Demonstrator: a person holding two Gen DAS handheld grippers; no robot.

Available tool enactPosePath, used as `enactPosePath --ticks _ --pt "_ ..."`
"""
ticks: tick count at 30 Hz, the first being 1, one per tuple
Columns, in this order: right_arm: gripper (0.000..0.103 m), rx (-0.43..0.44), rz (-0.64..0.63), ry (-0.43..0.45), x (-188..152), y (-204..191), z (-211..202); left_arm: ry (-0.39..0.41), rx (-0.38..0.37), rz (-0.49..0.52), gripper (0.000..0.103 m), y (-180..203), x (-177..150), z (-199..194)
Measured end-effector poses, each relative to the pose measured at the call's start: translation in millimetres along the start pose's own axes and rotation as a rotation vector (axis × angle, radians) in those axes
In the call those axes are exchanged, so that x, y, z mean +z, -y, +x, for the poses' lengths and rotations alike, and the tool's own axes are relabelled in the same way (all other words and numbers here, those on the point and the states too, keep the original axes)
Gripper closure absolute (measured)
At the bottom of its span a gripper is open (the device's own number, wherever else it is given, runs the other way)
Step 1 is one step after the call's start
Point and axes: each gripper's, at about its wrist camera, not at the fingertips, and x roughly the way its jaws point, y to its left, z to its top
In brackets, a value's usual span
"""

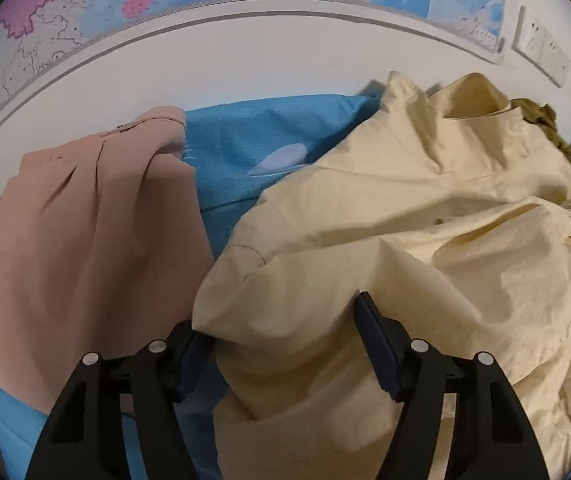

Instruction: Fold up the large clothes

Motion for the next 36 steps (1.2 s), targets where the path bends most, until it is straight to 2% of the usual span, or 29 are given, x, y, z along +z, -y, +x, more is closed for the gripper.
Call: enactPosePath --ticks 2,3,5,7,8,11,13,15,17,18,21,22,23,25,26,28,29,30,32,33,36 --pt "0.087 0.001 0.004 0.042 1.8 1.4 -18.0 0.01 0.011 0.002 0.036 1.2 -2.2 -4.1" --pt "0.079 -0.013 0.02 0.053 1.9 4.8 -26.3 0.02 0.02 -0.001 0.036 1.6 -3.5 -8.1" --pt "0.078 -0.017 0.03 0.068 0.1 4.2 -35.6 0.073 0.04 0.021 0.037 10.8 -4.6 -27.4" --pt "0.079 -0.011 0.027 0.089 -0.3 1.1 -39.7 0.136 -0.023 0.055 0.037 24.9 -4.8 -50.8" --pt "0.085 0.004 0.026 0.1 0.3 -0.8 -41.5 0.158 -0.061 0.077 0.037 32.9 -5.0 -59.7" --pt "0.091 0.045 0.032 0.14 7.1 -7.5 -44.2 0.241 -0.18 0.243 0.037 81.1 -11.2 -86.6" --pt "0.093 0.096 0.021 0.175 12.1 -16.8 -50.8 0.238 -0.293 0.365 0.037 123.7 -17.6 -91.6" --pt "0.095 0.143 0.01 0.201 18.1 -26.6 -58.9 0.253 -0.32 0.459 0.036 156.3 -23.1 -92.5" --pt "0.095 0.169 -0.006 0.227 25.2 -38.2 -68.4 0.271 -0.3 0.529 0.024 185.0 -25.7 -88.7" --pt "0.096 0.196 -0.018 0.238 28.6 -44.2 -73.6 0.273 -0.288 0.546 0.023 199.5 -21.6 -83.1" --pt "0.096 0.237 -0.066 0.259 40.5 -66.3 -83.0 0.275 -0.217 0.538 0.024 217.9 -11.5 -69.9" --pt "0.096 0.243 -0.076 0.26 43.4 -72.4 -83.3 0.286 -0.192 0.527 0.036 217.8 -7.2 -67.2" --pt "0.096 0.251 -0.088 0.257 44.8 -77.1 -83.0 0.283 -0.173 0.499 0.064 215.6 -2.4 -64.6" --pt "0.094 0.223 -0.104 0.251 44.1 -83.4 -78.5 0.247 -0.214 0.435 0.094 199.7 5.4 -63.3" --pt "0.09 0.23 -0.116 0.25 42.1 -83.8 -75.6 0.253 -0.236 0.399 0.096 187.7 7.9 -66.9" --pt "0.06 0.254 -0.093 0.27 34.3 -76.0 -76.2 0.319 -0.197 0.346 0.097 167.0 10.6 -79.6" --pt "0.028 0.25 -0.055 0.315 26.8 -64.9 -80.2 0.339 -0.202 0.316 0.097 157.7 12.3 -84.8" --pt "0.019 0.258 -0.037 0.344 21.0 -57.3 -81.6 0.356 -0.212 0.255 0.097 137.0 15.2 -94.0" --pt "0.02 0.245 -0.024 0.354 13.9 -47.9 -78.9 0.395 -0.227 0.134 0.097 96.6 20.8 -111.2" --pt "0.02 0.219 -0.048 0.313 10.2 -50.5 -67.8 0.408 -0.233 0.087 0.097 81.8 26.6 -115.1" --pt "0.016 0.042 -0.198 0.168 1.5 -82.2 -16.7 0.438 -0.253 -0.034 0.097 35.3 24.8 -138.3"
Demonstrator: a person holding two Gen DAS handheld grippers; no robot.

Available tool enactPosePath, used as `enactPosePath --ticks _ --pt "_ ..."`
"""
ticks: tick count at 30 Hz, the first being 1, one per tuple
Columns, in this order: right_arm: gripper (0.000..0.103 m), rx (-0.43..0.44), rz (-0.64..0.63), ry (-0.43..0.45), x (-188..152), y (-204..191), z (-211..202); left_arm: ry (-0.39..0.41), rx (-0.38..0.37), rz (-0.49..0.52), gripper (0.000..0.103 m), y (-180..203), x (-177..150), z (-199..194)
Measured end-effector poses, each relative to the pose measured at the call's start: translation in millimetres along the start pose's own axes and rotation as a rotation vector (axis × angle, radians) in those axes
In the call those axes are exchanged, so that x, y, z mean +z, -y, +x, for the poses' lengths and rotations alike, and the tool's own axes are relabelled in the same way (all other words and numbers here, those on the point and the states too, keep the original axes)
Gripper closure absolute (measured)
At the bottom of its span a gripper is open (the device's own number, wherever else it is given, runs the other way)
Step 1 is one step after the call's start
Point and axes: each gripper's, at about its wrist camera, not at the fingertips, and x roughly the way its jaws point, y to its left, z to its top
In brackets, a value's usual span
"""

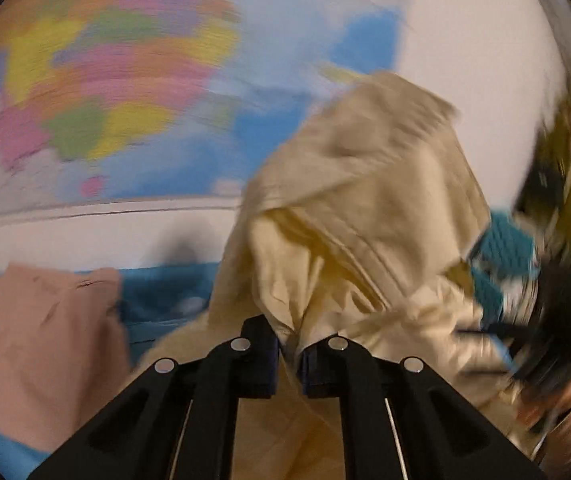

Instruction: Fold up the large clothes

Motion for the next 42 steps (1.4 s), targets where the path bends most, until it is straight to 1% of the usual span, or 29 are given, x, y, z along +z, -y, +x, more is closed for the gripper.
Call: enactPosePath --ticks 1,3,5,6,7,8,9,10,11,13,14,16,17,19,20,21,22,23,27,30,32,34,35,36,37,38,39,41,42 --pt "0.015 -0.029 -0.066 -0.057 -2.4 -13.9 21.7 0.014 -0.007 -0.027 0.096 -11.3 2.6 -9.6" --pt "0.012 -0.092 -0.176 -0.12 -5.6 -37.4 56.8 0.035 0.005 -0.064 0.096 -27.9 4.0 -26.0" --pt "0.012 -0.143 -0.29 -0.171 -10.1 -57.9 88.1 0.057 0.019 -0.079 0.096 -38.6 3.6 -39.3" --pt "0.022 -0.199 -0.361 -0.188 -12.8 -67.8 105.1 0.068 0.031 -0.091 0.096 -45.7 2.7 -47.4" --pt "0.037 -0.24 -0.411 -0.211 -14.7 -73.8 119.1 0.07 0.032 -0.099 0.096 -47.1 1.9 -50.3" --pt "0.066 -0.266 -0.426 -0.242 -14.3 -76.0 132.7 0.071 0.032 -0.106 0.096 -49.6 1.2 -52.1" --pt "0.077 -0.243 -0.394 -0.258 -11.0 -74.2 136.5 0.071 0.035 -0.11 0.096 -53.4 0.1 -55.3" --pt "0.085 -0.219 -0.363 -0.23 -4.7 -75.8 132.2 0.07 0.036 -0.112 0.096 -56.0 -1.0 -58.4" --pt "0.089 -0.197 -0.364 -0.181 1.2 -81.7 122.1 0.069 0.033 -0.112 0.096 -55.3 -2.1 -60.2" --pt "0.089 -0.114 -0.35 -0.111 11.3 -95.3 103.8 0.072 0.031 -0.103 0.096 -56.7 -4.3 -61.9" --pt "0.089 -0.088 -0.363 -0.098 12.7 -104.1 101.0 0.075 0.026 -0.1 0.096 -57.6 -3.4 -61.3" --pt "0.083 -0.095 -0.408 -0.133 9.4 -113.0 113.5 0.079 0.015 -0.097 0.096 -62.6 -2.0 -60.8" --pt "0.074 -0.1 -0.404 -0.178 5.6 -110.5 126.0 0.078 0.003 -0.089 0.096 -59.3 -1.5 -58.6" --pt "0.063 -0.086 -0.384 -0.256 -3.8 -102.0 141.3 0.069 -0.008 -0.065 0.096 -51.9 -4.3 -54.7" --pt "0.047 -0.075 -0.373 -0.27 -3.8 -97.9 144.0 0.06 -0.015 -0.049 0.096 -46.3 -4.6 -51.9" --pt "0.033 -0.057 -0.339 -0.263 -5.3 -91.6 138.0 0.048 -0.033 -0.026 0.096 -38.1 -5.2 -47.5" --pt "0.026 -0.039 -0.312 -0.243 -5.2 -89.1 130.4 0.037 -0.048 -0.003 0.096 -29.4 -6.0 -42.6" --pt "0.019 0.001 -0.256 -0.199 -2.6 -80.0 112.6 0.027 -0.058 0.015 0.096 -23.3 -6.4 -38.4" --pt "0.014 0.116 -0.05 -0.052 1.7 -35.7 39.0 -0.034 -0.149 0.096 0.096 19.3 -8.1 -8.9" --pt "0.008 0.146 0.108 0.089 -4.0 4.2 -23.4 -0.104 -0.214 0.169 0.096 61.0 -17.1 24.1" --pt "0.008 0.163 0.178 0.147 -9.7 26.0 -49.8 -0.173 -0.248 0.229 0.095 95.8 -30.3 55.1" --pt "0.005 0.165 0.239 0.19 -17.5 48.4 -70.4 -0.238 -0.252 0.273 0.095 119.3 -45.0 82.7" --pt "0.004 0.165 0.26 0.2 -19.0 55.1 -72.5 -0.3 -0.261 0.299 0.092 133.1 -57.4 102.8" --pt "0.004 0.185 0.292 0.205 -27.3 63.7 -76.6 -0.342 -0.263 0.311 0.089 140.1 -65.6 115.2" --pt "0.004 0.187 0.323 0.204 -32.7 73.4 -76.7 -0.389 -0.258 0.319 0.084 145.6 -75.6 128.6" --pt "0.004 0.171 0.348 0.197 -37.1 80.5 -73.8 -0.424 -0.257 0.328 0.076 148.9 -84.9 138.4" --pt "0.004 0.157 0.383 0.169 -42.2 88.2 -66.7 -0.468 -0.255 0.342 0.073 152.1 -95.5 147.4" --pt "0.004 0.118 0.433 0.114 -47.1 100.2 -48.3 -0.48 -0.276 0.309 0.059 147.1 -100.4 146.1" --pt "0.004 0.111 0.442 0.082 -49.2 102.3 -46.1 -0.474 -0.288 0.294 0.055 142.2 -100.1 142.6"
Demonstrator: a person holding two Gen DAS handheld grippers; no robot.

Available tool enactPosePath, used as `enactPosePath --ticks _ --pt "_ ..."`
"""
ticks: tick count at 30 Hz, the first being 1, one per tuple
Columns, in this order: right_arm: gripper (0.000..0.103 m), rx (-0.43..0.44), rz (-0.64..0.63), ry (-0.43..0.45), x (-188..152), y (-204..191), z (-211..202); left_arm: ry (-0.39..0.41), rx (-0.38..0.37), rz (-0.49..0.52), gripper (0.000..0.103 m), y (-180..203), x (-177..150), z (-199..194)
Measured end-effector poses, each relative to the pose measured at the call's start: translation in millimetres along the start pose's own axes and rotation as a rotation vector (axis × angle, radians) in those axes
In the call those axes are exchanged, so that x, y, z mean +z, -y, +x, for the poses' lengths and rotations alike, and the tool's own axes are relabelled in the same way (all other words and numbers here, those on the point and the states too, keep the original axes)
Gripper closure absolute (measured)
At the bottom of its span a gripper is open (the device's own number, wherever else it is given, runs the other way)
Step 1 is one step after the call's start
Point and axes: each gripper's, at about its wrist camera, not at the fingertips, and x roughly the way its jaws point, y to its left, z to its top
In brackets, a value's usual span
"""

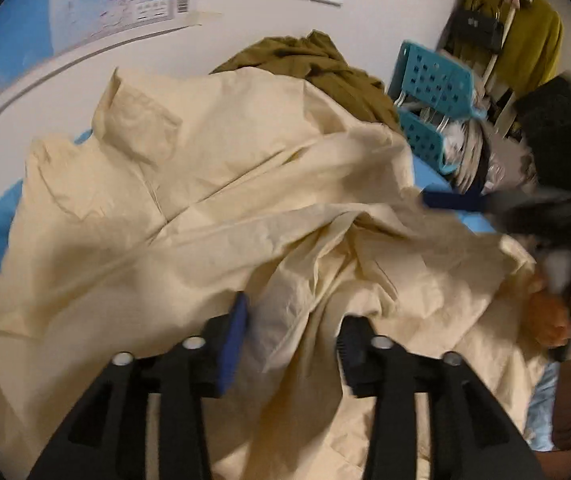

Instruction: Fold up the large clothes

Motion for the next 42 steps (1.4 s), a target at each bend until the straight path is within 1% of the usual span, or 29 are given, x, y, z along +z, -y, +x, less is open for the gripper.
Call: enactPosePath --ticks 1,2,4,5,6,7,9,11,13,14,15,16,17,19,20,21,23,25,27,29,32,33,34,35,36,37,38,39,42 --pt "0.004 -0.021 0.01 -0.031 -0.7 2.8 6.0 0.011 -0.008 -0.009 0.046 -2.5 -2.5 -6.7" --pt "0.005 -0.036 0.015 -0.055 -1.7 4.9 7.6 0.039 -0.015 -0.014 0.042 -6.5 -7.2 -18.6" --pt "0.021 -0.029 -0.003 -0.084 -6.5 5.5 16.7 0.08 -0.006 -0.01 0.04 -10.0 -11.4 -38.1" --pt "0.057 -0.036 -0.025 -0.105 -7.5 2.2 23.1 0.096 0.004 -0.014 0.04 -11.9 -13.9 -46.6" --pt "0.096 -0.031 -0.038 -0.12 -8.0 1.4 26.4 0.11 -0.001 -0.026 0.04 -17.3 -18.3 -57.2" --pt "0.097 -0.03 -0.061 -0.131 -9.0 -2.3 28.6 0.118 0.001 -0.04 0.04 -22.8 -23.4 -65.2" --pt "0.097 -0.138 -0.158 -0.081 -3.7 -14.4 15.4 0.139 0.04 -0.067 0.04 -36.5 -37.2 -81.2" --pt "0.097 -0.166 -0.19 -0.041 5.6 -17.4 1.7 0.143 0.099 -0.108 0.04 -53.7 -56.4 -92.9" --pt "0.087 -0.229 -0.196 -0.059 10.6 -11.2 4.2 0.126 0.128 -0.153 0.04 -70.0 -72.0 -97.3" --pt "0.072 -0.29 -0.192 -0.102 10.2 -5.3 14.6 0.106 0.152 -0.177 0.04 -78.9 -80.9 -95.7" --pt "0.061 -0.33 -0.187 -0.132 7.5 -0.3 23.6 0.087 0.184 -0.197 0.04 -86.3 -87.5 -95.1" --pt "0.057 -0.373 -0.181 -0.168 4.4 5.8 32.0 0.062 0.209 -0.227 0.04 -95.3 -94.6 -92.3" --pt "0.056 -0.382 -0.167 -0.183 1.6 10.3 34.8 0.046 0.208 -0.259 0.042 -103.7 -103.0 -92.3" --pt "0.049 -0.378 -0.158 -0.154 -0.5 7.7 26.3 0.06 0.183 -0.314 0.041 -114.0 -118.4 -101.6" --pt "0.04 -0.391 -0.157 -0.11 -0.7 2.9 15.9 0.07 0.185 -0.319 0.041 -115.4 -122.8 -107.4" --pt "0.036 -0.391 -0.154 -0.072 -0.9 -1.4 6.1 0.089 0.188 -0.324 0.041 -115.4 -129.5 -116.0" --pt "0.035 -0.368 -0.16 0.024 -4.8 -14.5 -20.3 0.115 0.183 -0.341 0.04 -115.0 -142.7 -130.7" --pt "0.035 -0.302 -0.2 0.059 -8.8 -30.2 -28.0 0.131 0.175 -0.344 0.04 -113.4 -149.2 -137.0" --pt "0.035 -0.273 -0.271 0.032 -14.2 -47.3 -19.1 0.131 0.177 -0.339 0.039 -109.1 -156.5 -137.7" --pt "0.035 -0.275 -0.311 -0.038 -17.2 -52.6 5.7 0.12 0.187 -0.341 0.039 -104.9 -160.9 -134.4" --pt "0.036 -0.335 -0.246 -0.149 -14.5 -28.0 42.5 0.122 0.182 -0.37 0.037 -101.7 -173.1 -136.5" --pt "0.039 -0.345 -0.194 -0.193 -14.4 -12.7 52.8 0.129 0.182 -0.38 0.036 -101.7 -176.9 -139.6" --pt "0.039 -0.336 -0.168 -0.204 -15.2 -7.2 54.4 0.135 0.183 -0.395 0.034 -102.2 -182.3 -144.3" --pt "0.037 -0.314 -0.153 -0.188 -15.5 -5.6 49.0 0.136 0.185 -0.413 0.033 -103.5 -189.3 -149.3" --pt "0.03 -0.292 -0.154 -0.164 -15.9 -8.1 38.7 0.136 0.185 -0.429 0.033 -104.9 -195.5 -152.9" --pt "0.027 -0.263 -0.164 -0.132 -16.6 -11.9 24.7 0.135 0.183 -0.446 0.033 -106.0 -202.9 -157.1" --pt "0.021 -0.229 -0.17 -0.09 -18.3 -15.7 7.3 0.136 0.176 -0.457 0.032 -106.8 -209.0 -160.4" --pt "0.015 -0.206 -0.17 -0.056 -22.2 -18.2 -10.5 0.133 0.154 -0.477 0.032 -107.7 -217.2 -162.9" --pt "0.007 -0.198 -0.126 0.034 -38.6 -11.2 -63.4 0.106 0.088 -0.511 0.032 -105.0 -234.5 -159.7"
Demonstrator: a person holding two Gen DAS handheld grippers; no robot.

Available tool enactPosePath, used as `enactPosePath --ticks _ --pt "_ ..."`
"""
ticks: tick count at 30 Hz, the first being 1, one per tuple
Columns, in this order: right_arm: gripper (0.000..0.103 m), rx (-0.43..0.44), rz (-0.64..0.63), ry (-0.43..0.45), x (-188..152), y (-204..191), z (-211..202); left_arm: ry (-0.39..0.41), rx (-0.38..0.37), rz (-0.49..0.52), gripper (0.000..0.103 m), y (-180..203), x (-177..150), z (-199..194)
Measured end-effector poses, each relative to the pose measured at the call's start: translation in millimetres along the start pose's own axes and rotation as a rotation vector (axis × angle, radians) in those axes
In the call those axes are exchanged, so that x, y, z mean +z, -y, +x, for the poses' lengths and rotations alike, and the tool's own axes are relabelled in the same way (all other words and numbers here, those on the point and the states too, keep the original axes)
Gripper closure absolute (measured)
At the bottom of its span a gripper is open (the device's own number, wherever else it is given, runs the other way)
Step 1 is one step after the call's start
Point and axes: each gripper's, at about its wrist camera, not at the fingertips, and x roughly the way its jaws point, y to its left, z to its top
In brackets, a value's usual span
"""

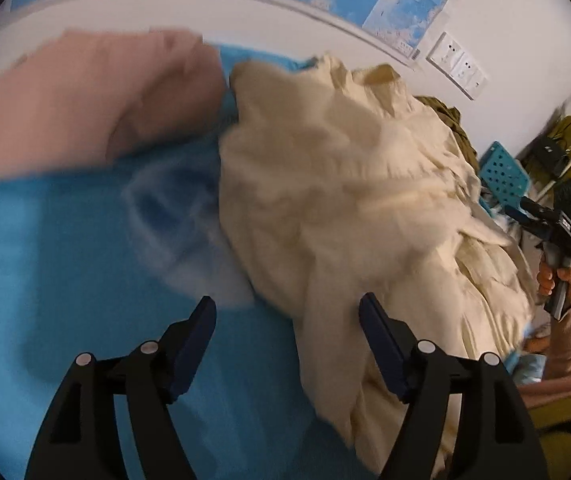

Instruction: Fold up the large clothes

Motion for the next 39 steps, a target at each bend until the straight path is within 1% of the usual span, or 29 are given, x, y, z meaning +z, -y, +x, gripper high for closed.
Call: enactPosePath --ticks 1,3,5,6,8,10,11,12,13,14,15,17,18,19,20,21,22,23,24,25,26,28,29,32,34,36,39 --pt "0.005 -0.006 0.025 0.011 -7.8 8.7 -12.4 -0.014 -0.013 -0.009 0.032 -1.3 -5.7 1.8" --pt "0.005 -0.026 0.089 0.012 -28.1 28.2 -32.1 -0.046 -0.066 -0.031 0.032 -1.5 -19.3 5.0" --pt "0.005 -0.04 0.167 -0.011 -56.7 49.6 -45.1 -0.038 -0.064 -0.02 0.03 3.1 -28.7 3.1" --pt "0.005 -0.037 0.201 -0.021 -69.1 55.2 -46.7 -0.043 -0.085 -0.014 0.027 5.8 -34.2 1.3" --pt "0.005 -0.002 0.248 -0.046 -93.5 63.7 -48.3 -0.055 -0.122 -0.012 0.024 10.6 -43.5 -1.3" --pt "0.005 0.025 0.267 -0.064 -109.8 66.7 -47.9 -0.068 -0.162 -0.006 0.019 17.4 -53.3 -2.4" --pt "0.006 0.035 0.271 -0.072 -115.4 66.5 -47.0 -0.075 -0.182 0.005 0.018 22.4 -58.2 -2.6" --pt "0.004 0.041 0.259 -0.064 -121.6 63.1 -48.2 -0.083 -0.203 0.012 0.017 26.6 -61.3 -1.9" --pt "0.004 0.056 0.252 -0.055 -123.3 61.1 -49.8 -0.088 -0.221 0.017 0.014 32.1 -64.8 -0.7" --pt "0.004 0.087 0.253 -0.057 -124.9 59.4 -50.3 -0.089 -0.231 0.023 0.009 37.1 -66.6 0.8" --pt "0.004 0.124 0.246 -0.059 -126.6 56.6 -49.3 -0.085 -0.241 0.037 0.006 44.6 -68.1 3.2" --pt "0.004 0.151 0.214 -0.065 -128.9 48.5 -41.9 -0.094 -0.275 0.041 0.007 55.4 -67.8 11.6" --pt "0.007 0.146 0.19 -0.068 -127.6 43.2 -38.5 -0.081 -0.282 0.041 0.007 62.1 -65.9 16.5" --pt "0.011 0.161 0.172 -0.074 -127.0 37.0 -34.0 -0.074 -0.276 0.042 0.007 65.4 -64.1 19.6" --pt "0.022 0.181 0.169 -0.076 -126.5 33.2 -30.7 -0.063 -0.271 0.039 0.009 69.7 -61.3 23.4" --pt "0.034 0.202 0.165 -0.085 -126.6 28.5 -25.6 -0.058 -0.261 0.03 0.014 70.8 -59.2 25.6" --pt "0.042 0.204 0.16 -0.096 -127.6 24.5 -22.0 -0.054 -0.244 0.021 0.037 70.8 -56.2 27.6" --pt "0.058 0.211 0.154 -0.109 -128.6 20.3 -19.2 -0.07 -0.226 0.002 0.059 69.4 -54.1 31.6" --pt "0.069 0.23 0.157 -0.106 -128.9 18.8 -19.9 -0.081 -0.218 -0.016 0.066 65.3 -53.6 32.3" --pt "0.072 0.251 0.159 -0.089 -128.8 15.8 -24.5 -0.087 -0.222 -0.033 0.073 63.0 -53.2 31.5" --pt "0.078 0.256 0.153 -0.075 -128.4 13.0 -28.9 -0.077 -0.226 -0.04 0.077 62.4 -53.0 26.4" --pt "0.082 0.291 0.147 -0.021 -126.1 4.3 -45.8 -0.055 -0.253 -0.051 0.08 59.1 -50.3 14.0" --pt "0.084 0.312 0.144 0.013 -124.4 -1.3 -58.4 -0.038 -0.281 -0.061 0.081 58.7 -48.8 3.8" --pt "0.086 0.355 0.126 0.079 -119.8 -13.5 -85.3 -0.005 -0.315 -0.055 0.083 57.3 -45.6 -19.9" --pt "0.086 0.397 0.114 0.123 -118.6 -21.6 -105.1 0.017 -0.353 -0.051 0.083 55.7 -45.5 -39.9" --pt "0.086 0.425 0.095 0.156 -118.3 -31.2 -121.4 0.023 -0.392 -0.06 0.083 50.0 -46.7 -54.0" --pt "0.086 0.46 0.094 0.194 -117.3 -36.5 -137.1 0.036 -0.411 -0.061 0.083 45.8 -47.5 -68.7"
